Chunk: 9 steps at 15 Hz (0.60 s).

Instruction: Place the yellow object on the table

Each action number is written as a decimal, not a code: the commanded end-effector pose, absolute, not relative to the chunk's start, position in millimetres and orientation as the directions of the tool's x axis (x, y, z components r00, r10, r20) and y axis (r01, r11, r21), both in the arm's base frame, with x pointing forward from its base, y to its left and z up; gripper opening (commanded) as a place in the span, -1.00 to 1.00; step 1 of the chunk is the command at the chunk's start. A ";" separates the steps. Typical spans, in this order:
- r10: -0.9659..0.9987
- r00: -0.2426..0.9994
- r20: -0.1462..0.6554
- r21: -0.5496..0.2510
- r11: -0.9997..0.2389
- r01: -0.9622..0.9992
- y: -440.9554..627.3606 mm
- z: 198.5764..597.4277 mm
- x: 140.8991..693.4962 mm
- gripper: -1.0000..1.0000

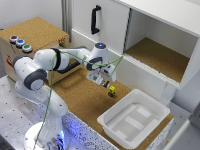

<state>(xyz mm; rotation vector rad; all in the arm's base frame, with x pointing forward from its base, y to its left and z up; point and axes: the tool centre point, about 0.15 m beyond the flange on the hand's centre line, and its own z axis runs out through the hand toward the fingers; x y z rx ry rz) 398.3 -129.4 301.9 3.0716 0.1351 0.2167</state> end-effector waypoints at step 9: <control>0.112 0.994 0.006 0.034 -0.993 0.112 -159.8 244.6 445.3 1.00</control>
